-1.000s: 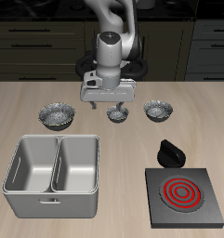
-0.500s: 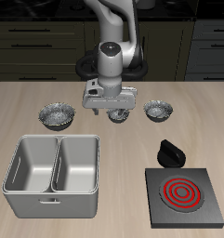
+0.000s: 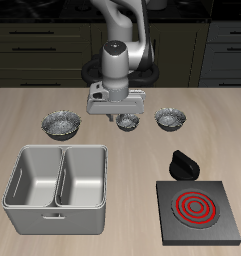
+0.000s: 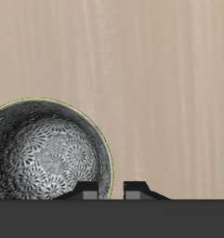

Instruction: Place the smallest bowl in the left side of the drainer and the medium bowl in the right side

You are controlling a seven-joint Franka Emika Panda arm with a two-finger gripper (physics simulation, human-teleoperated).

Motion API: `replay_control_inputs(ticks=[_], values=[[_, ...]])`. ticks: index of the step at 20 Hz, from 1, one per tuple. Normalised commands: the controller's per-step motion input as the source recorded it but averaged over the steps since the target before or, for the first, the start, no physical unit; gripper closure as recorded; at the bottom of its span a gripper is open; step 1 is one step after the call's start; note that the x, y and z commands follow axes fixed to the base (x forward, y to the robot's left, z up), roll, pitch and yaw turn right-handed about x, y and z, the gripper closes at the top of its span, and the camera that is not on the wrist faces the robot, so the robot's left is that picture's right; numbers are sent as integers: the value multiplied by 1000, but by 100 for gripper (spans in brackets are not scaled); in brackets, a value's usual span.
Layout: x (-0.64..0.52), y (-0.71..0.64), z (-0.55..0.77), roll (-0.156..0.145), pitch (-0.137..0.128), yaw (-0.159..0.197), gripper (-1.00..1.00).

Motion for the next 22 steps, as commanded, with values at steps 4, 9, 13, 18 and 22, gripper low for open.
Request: replay_control_inputs(ticks=[4, 9, 13, 18, 22], values=[[17, -22, 141, 15, -11, 4, 100], [22, 2, 185, 9, -20, -4, 100], [-25, 94, 316, 30, -34, 13, 100], [7, 84, 443, 18, -32, -1, 100], [-58, 65, 543, 8, -61, 17, 100]])
